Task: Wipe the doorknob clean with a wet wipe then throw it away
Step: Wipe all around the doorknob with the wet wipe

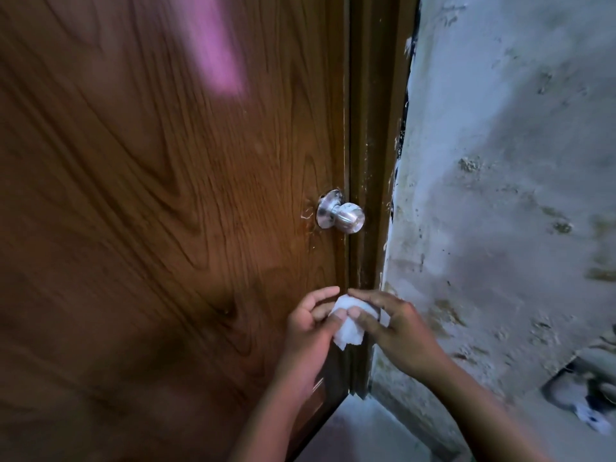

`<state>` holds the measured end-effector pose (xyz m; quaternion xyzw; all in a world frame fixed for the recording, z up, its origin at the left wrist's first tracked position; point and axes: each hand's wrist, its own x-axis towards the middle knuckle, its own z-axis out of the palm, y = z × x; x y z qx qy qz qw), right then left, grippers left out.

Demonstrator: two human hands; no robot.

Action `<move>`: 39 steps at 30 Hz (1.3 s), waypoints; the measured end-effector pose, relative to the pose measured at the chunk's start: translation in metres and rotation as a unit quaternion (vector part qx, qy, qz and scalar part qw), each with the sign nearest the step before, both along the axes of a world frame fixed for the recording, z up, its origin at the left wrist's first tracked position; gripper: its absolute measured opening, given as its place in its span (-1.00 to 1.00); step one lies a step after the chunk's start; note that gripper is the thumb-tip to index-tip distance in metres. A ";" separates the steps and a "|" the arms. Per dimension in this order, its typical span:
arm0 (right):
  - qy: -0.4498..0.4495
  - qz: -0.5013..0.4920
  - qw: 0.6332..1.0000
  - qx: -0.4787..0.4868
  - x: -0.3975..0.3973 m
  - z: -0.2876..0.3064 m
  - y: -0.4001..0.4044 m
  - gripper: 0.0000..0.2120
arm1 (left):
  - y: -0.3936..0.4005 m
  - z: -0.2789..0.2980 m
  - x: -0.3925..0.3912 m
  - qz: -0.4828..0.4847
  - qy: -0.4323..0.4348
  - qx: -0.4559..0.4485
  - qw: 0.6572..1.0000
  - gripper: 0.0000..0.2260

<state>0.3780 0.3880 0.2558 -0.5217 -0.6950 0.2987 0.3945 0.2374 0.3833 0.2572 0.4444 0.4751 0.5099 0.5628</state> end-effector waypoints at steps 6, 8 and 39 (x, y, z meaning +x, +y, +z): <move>0.051 0.012 0.998 -0.045 -0.009 0.007 0.000 -0.83 | 0.002 -0.001 -0.006 0.030 0.001 0.018 0.999 -0.73; 0.144 0.023 0.985 -0.093 -0.010 0.011 0.000 -0.84 | 0.003 -0.001 -0.008 0.023 0.016 0.022 0.999 -0.73; 0.327 -0.024 0.923 -0.203 0.014 -0.001 0.161 -0.65 | 0.129 0.023 0.026 0.282 0.434 0.233 0.823 -0.79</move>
